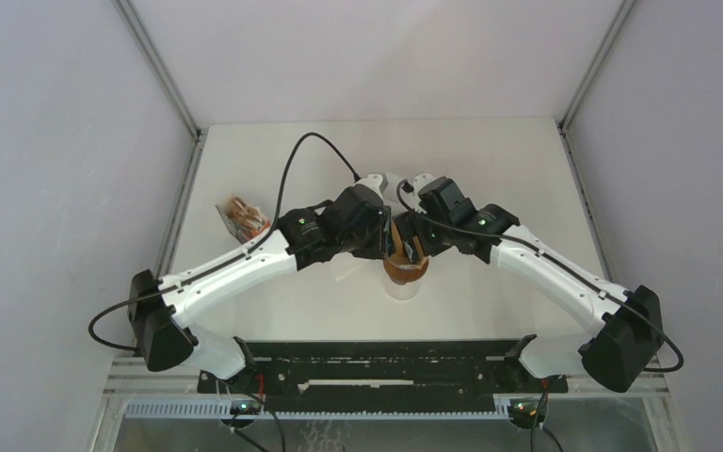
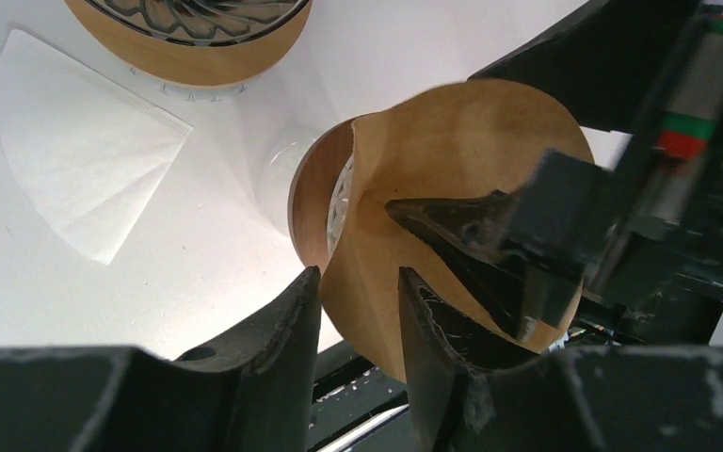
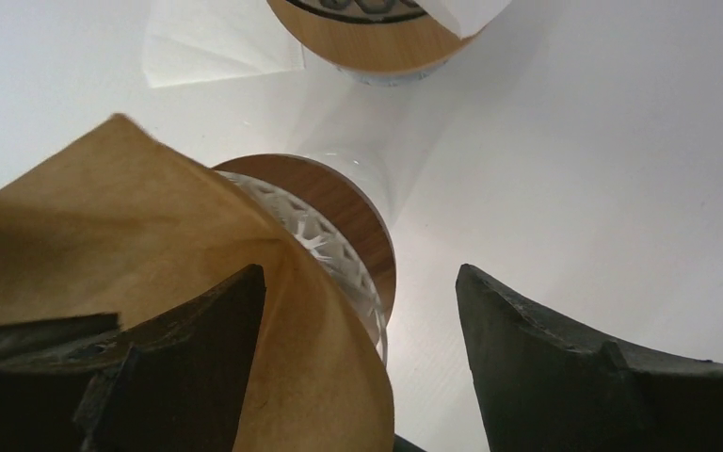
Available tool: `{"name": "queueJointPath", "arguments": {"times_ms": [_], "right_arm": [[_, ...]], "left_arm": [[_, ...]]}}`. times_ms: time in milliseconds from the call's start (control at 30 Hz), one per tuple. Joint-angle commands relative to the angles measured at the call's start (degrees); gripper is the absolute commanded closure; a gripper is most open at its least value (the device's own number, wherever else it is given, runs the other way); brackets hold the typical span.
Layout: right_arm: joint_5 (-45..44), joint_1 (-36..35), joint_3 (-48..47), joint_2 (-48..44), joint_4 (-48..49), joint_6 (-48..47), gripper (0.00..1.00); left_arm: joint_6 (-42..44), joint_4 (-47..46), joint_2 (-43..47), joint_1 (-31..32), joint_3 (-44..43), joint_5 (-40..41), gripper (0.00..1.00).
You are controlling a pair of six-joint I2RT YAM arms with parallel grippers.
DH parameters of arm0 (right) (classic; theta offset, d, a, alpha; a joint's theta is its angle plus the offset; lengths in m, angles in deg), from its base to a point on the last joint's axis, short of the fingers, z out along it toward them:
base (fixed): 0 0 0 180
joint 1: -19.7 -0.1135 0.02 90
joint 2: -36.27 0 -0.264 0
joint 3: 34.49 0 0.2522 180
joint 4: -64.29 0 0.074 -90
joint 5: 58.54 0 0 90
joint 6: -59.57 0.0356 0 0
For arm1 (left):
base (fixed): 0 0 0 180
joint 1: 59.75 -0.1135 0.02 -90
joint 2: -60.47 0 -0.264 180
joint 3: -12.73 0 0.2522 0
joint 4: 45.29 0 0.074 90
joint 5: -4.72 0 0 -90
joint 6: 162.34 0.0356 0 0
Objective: Place the coffee filter in the dripper
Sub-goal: Place the coffee filter in the coffee dripper.
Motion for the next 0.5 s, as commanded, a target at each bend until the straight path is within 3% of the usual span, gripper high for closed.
{"name": "queueJointPath", "arguments": {"times_ms": [0,467], "right_arm": [[1.28,-0.33,-3.66,-2.94,0.43,0.38,0.17],[0.50,0.50,-3.25,-1.49,-0.84,1.01,0.17]], "left_arm": [[0.85,-1.32,0.11,-0.33,0.17,-0.43,0.60],[1.29,-0.32,-1.44,-0.12,-0.59,-0.86,0.62]]}}
